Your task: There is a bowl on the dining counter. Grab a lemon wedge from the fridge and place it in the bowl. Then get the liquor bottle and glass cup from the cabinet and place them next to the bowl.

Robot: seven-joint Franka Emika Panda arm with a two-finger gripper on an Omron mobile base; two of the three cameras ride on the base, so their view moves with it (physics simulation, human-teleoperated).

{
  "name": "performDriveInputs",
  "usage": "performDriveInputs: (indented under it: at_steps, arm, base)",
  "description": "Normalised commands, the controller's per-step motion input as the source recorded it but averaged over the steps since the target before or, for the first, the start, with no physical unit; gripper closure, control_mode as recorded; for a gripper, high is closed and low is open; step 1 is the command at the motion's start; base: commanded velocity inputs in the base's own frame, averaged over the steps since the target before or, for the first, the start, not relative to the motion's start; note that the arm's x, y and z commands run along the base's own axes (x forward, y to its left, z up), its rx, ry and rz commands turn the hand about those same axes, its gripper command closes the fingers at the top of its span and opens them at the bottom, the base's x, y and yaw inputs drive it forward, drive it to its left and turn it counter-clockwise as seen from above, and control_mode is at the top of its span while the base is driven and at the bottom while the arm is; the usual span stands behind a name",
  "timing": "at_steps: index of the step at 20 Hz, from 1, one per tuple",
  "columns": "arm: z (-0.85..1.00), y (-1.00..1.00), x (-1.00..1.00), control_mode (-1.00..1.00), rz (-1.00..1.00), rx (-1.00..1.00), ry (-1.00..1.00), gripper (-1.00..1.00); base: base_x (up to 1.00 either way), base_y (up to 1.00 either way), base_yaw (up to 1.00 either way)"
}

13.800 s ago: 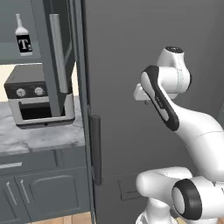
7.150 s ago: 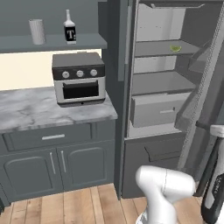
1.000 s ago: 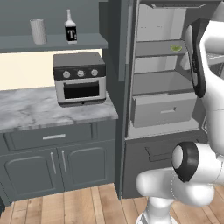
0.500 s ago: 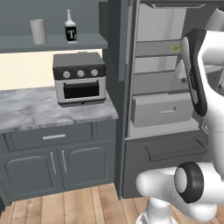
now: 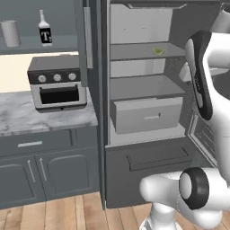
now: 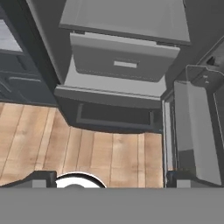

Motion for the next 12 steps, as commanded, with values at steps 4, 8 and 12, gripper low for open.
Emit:
performDriveInputs:
  at_steps: [4, 8, 12]
  arm:
    - [0.0, 0.0, 0.0, 1.0, 0.0, 0.0, 0.0, -1.0]
    - [0.0, 0.0, 0.0, 1.0, 0.0, 0.0, 0.0, -1.0]
    - [0.0, 0.0, 0.0, 1.0, 0.0, 0.0, 0.0, -1.0]
  base:
    - [0.58, -0.14, 0.08]
    - [0.89, 0.0, 0.06]
    - [0.97, -0.01, 0.04]
